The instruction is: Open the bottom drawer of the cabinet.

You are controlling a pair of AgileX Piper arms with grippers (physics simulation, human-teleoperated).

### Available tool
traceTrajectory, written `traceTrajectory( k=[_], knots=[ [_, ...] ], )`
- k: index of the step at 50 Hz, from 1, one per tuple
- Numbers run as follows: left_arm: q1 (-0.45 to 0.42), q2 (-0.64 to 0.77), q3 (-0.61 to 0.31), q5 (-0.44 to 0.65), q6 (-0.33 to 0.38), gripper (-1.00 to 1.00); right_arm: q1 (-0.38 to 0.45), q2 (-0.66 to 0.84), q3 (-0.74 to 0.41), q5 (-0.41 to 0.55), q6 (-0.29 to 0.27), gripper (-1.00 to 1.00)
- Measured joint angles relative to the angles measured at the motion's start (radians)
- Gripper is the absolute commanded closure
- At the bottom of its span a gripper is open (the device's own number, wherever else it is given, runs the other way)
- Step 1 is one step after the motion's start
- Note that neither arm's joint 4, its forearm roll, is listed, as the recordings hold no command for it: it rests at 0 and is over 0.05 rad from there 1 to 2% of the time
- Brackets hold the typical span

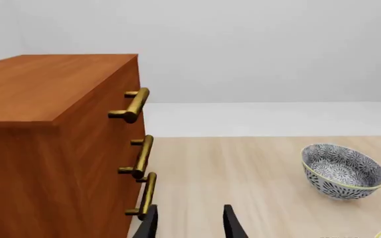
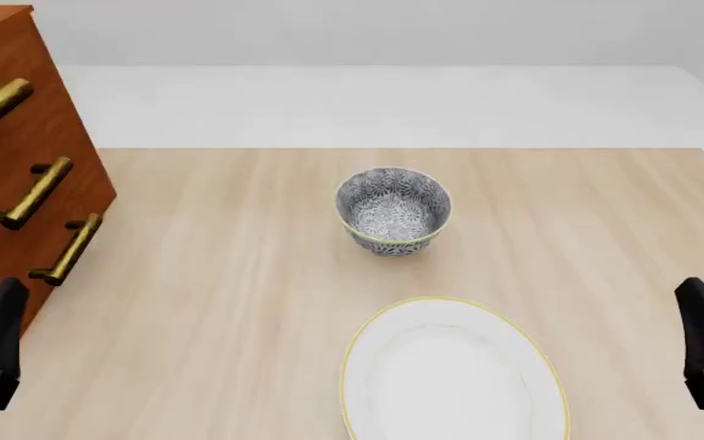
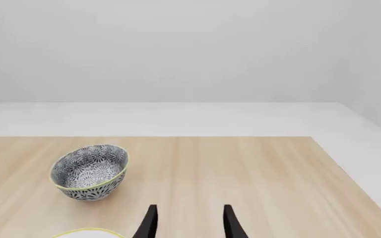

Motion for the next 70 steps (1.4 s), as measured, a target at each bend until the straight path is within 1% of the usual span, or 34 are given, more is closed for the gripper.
traceTrajectory(
  k=[10,19,32,46,58,70],
  knots=[
    [-0.006,0.0,-0.002,-0.001,0.024,-1.0,0.0,0.003,-0.002,-0.001,0.0,-1.0],
    [-0.011,0.0,-0.01,0.005,0.084,-1.0,0.0,0.004,-0.002,-0.001,0.0,-1.0],
    [-0.029,0.0,-0.003,0.027,0.236,-1.0,0.0,0.005,-0.003,-0.001,0.0,-1.0],
    [-0.061,0.0,0.0,0.09,0.394,-1.0,0.0,0.005,-0.003,-0.001,0.0,-1.0],
    [-0.084,0.0,0.001,0.147,0.55,-1.0,0.0,0.005,-0.003,-0.001,0.0,-1.0],
    [-0.075,0.0,0.001,0.174,0.66,-1.0,0.0,0.005,-0.003,-0.001,0.0,-1.0]
  ],
)
